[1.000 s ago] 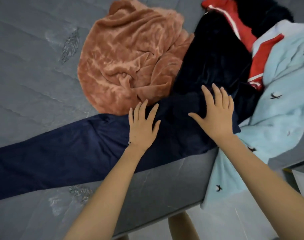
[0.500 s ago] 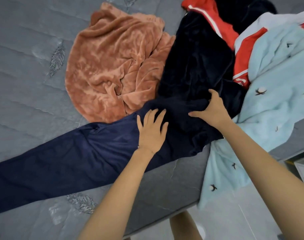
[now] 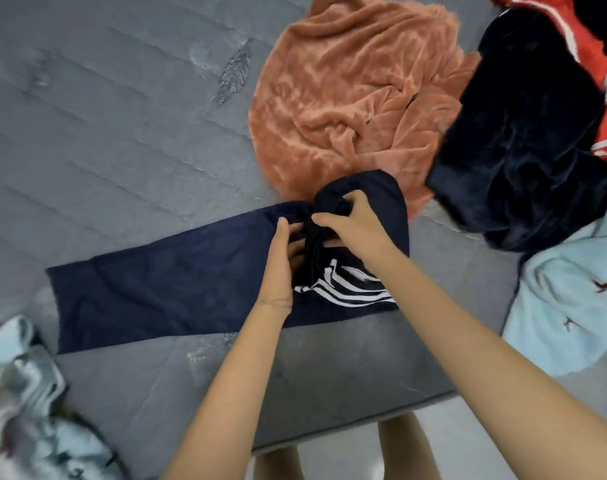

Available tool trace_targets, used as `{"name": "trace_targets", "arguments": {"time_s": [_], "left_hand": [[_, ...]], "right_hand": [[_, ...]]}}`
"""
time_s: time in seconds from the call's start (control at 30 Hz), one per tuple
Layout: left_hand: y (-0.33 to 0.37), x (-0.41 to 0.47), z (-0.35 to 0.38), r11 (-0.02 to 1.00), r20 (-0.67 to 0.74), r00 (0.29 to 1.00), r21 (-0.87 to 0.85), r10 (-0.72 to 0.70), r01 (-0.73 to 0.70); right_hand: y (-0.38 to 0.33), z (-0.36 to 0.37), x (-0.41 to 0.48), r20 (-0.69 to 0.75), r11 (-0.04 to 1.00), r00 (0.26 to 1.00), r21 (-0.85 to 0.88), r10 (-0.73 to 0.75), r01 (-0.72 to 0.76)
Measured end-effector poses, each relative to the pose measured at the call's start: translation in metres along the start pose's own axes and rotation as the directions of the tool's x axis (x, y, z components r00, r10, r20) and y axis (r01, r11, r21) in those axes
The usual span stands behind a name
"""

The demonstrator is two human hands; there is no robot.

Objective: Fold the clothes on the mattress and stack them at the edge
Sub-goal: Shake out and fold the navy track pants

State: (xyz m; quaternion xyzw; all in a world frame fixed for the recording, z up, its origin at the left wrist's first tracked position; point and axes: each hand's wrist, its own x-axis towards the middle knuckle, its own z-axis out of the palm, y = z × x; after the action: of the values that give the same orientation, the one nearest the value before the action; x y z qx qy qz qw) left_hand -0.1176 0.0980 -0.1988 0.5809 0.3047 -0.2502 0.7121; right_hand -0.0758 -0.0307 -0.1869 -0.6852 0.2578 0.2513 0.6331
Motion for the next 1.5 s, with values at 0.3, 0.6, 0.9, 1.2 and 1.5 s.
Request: {"name": "trace_targets", "arguments": {"time_s": [0.3,0.6,0.9,1.2,1.5], "left_hand": [[0.003,-0.007,-0.204,0.95,-0.066,0.988,0.289,0.138,-0.114],[0.031,0.0,-0.365,0.902,-0.296,0.911,0.403,0.288,-0.154],[0.004,0.026,-0.439,0.761,-0.614,0.75,0.601,0.245,0.244],[-0.006,0.03,-0.434,0.852,-0.664,0.733,0.464,0.152,0.244],[-0.004,0.005,-0.36,0.934,-0.623,0.75,0.356,0.224,0.016]], "right_hand": [[0.037,0.195,-0.03,0.264,0.989,0.958,-0.066,-0.111,0.133],[0.08,0.224,-0.006,0.204,0.431,0.909,-0.828,-0.365,0.359],[0.102,0.203,0.004,0.149,0.32,0.875,-0.892,-0.46,0.32],[0.109,0.156,0.018,-0.316,0.939,0.946,-0.343,-0.078,-0.037],[0.083,0.106,0.017,-0.213,0.99,0.967,-0.064,-0.14,0.129]]}}
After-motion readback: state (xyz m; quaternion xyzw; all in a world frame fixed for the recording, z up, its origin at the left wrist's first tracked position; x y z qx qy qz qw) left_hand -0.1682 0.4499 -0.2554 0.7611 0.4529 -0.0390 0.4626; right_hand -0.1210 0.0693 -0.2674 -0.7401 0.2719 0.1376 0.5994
